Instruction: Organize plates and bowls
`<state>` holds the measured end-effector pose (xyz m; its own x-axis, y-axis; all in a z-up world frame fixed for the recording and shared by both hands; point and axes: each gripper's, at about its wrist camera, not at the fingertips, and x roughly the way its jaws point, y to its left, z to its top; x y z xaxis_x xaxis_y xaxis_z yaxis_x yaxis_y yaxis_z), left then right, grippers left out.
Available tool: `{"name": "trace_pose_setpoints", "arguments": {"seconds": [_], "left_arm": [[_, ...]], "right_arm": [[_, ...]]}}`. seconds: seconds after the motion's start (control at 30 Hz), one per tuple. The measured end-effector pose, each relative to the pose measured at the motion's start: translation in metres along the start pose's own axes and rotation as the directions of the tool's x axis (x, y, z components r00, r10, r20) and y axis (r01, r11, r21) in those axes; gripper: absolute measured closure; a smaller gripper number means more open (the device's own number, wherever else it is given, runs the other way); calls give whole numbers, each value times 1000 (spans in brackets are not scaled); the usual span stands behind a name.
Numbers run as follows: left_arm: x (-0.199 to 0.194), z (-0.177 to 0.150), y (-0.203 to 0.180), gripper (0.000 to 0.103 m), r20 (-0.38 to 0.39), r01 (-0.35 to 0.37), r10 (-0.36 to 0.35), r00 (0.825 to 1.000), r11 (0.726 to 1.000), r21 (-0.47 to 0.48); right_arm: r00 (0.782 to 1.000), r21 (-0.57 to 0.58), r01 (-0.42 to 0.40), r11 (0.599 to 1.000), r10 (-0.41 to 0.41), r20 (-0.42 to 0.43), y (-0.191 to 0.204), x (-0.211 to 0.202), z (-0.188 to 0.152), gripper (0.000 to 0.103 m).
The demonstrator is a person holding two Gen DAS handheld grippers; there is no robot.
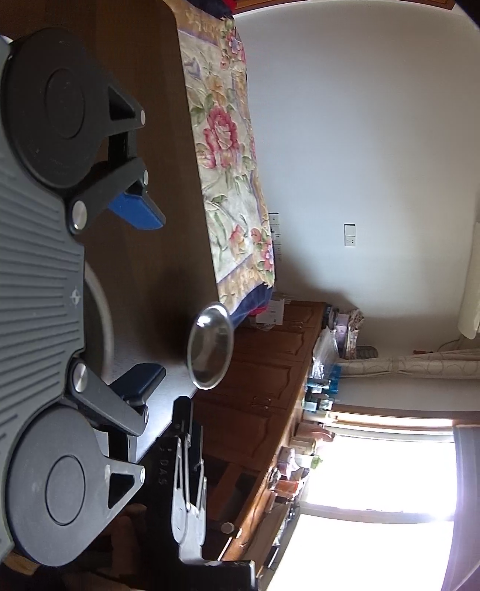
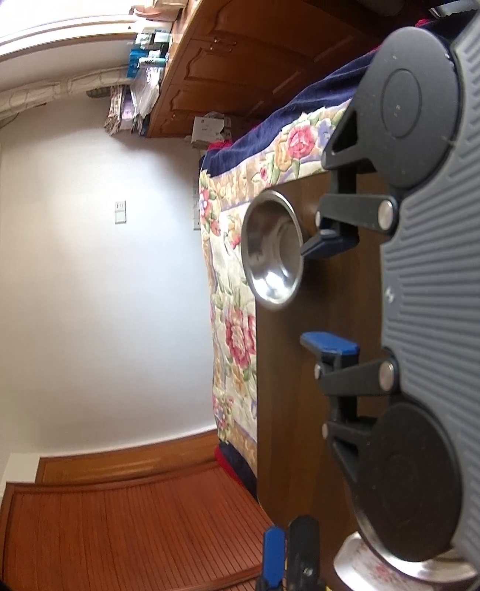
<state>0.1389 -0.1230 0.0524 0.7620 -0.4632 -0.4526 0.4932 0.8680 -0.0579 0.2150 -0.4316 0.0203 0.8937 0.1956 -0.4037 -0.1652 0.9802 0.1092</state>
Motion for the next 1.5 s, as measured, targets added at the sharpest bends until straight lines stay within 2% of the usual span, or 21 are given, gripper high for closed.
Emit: {"name": "trace_pose_setpoints", "arguments": {"seconds": [0.4,0.67,0.8,1.23,1.5], "left_arm": [[29,26,-11,20,-2,32,-32,999,999,10],[61,43,-16,20,-31,37,-36,999,998,47],[82,52,-16,21,-63,46,-42,997,997,58],[164,62,-17,41,-204,64,-52,978,997,53],[189,61,-28,42,-258,80,-66,964,996,46]], "right_arm": [[997,37,77,996,-76,-15,-23,17,11,57],[997,57,74,996,-72,-25,-41,36,16,52],[997,61,68,996,-65,-42,-49,50,16,52],[995,91,49,995,-41,-90,-71,83,16,52],[994,115,41,992,-28,-106,-79,89,15,53]]}}
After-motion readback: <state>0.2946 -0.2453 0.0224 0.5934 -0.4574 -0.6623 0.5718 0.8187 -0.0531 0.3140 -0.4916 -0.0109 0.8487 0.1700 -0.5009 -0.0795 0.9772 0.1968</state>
